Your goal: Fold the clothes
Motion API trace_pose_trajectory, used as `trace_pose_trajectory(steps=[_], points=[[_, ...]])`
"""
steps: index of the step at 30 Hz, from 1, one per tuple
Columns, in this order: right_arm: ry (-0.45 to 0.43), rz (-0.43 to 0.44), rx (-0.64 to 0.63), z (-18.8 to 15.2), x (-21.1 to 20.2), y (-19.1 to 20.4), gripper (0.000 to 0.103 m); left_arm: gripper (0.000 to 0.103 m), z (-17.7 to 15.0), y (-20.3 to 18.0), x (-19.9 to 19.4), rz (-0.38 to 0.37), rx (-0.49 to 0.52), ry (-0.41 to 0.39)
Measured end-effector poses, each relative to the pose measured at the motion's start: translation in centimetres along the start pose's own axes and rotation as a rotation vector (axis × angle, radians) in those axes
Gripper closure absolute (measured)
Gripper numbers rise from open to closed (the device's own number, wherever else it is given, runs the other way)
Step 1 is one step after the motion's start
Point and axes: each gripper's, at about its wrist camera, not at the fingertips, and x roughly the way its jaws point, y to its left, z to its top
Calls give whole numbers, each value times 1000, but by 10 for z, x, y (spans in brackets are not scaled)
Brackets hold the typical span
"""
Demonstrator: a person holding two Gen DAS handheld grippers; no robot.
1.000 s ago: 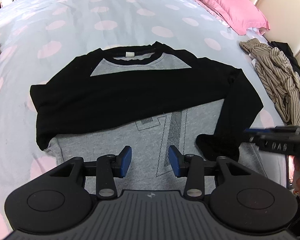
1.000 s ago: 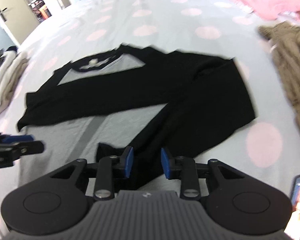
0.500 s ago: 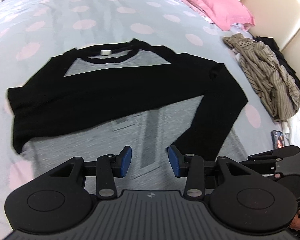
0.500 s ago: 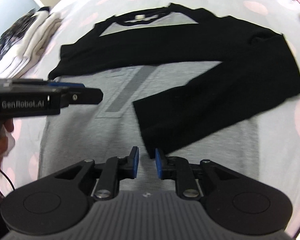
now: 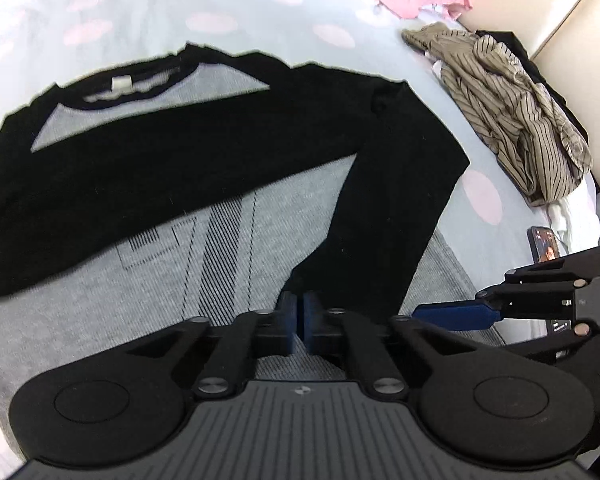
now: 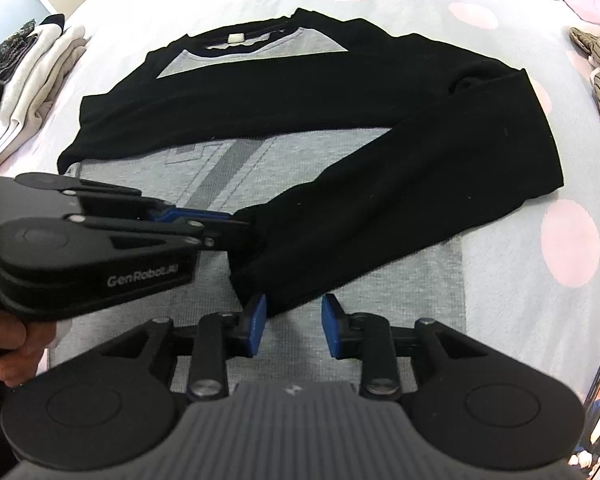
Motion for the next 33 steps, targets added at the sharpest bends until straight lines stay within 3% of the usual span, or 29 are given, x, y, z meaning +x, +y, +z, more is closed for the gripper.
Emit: trace_pose_trajectory(steps=[13, 17, 22, 28, 33], points=[[-33, -40, 48, 2, -2, -15, 65, 103, 64, 19, -125, -124, -100, -355], [-130, -72, 19, 7, -4, -16, 65, 103, 74, 33, -152, -100, -120, -433], [-162, -114, 48, 15, 0, -29, 65, 103, 74, 70, -177, -10, -194, -516], [-160, -171, 109, 22, 4, -50, 66, 102, 72, 119, -182, 113, -298, -515], [-202, -198, 75, 46, 1, -65, 66, 102, 64, 147, -152, 167, -347, -413]])
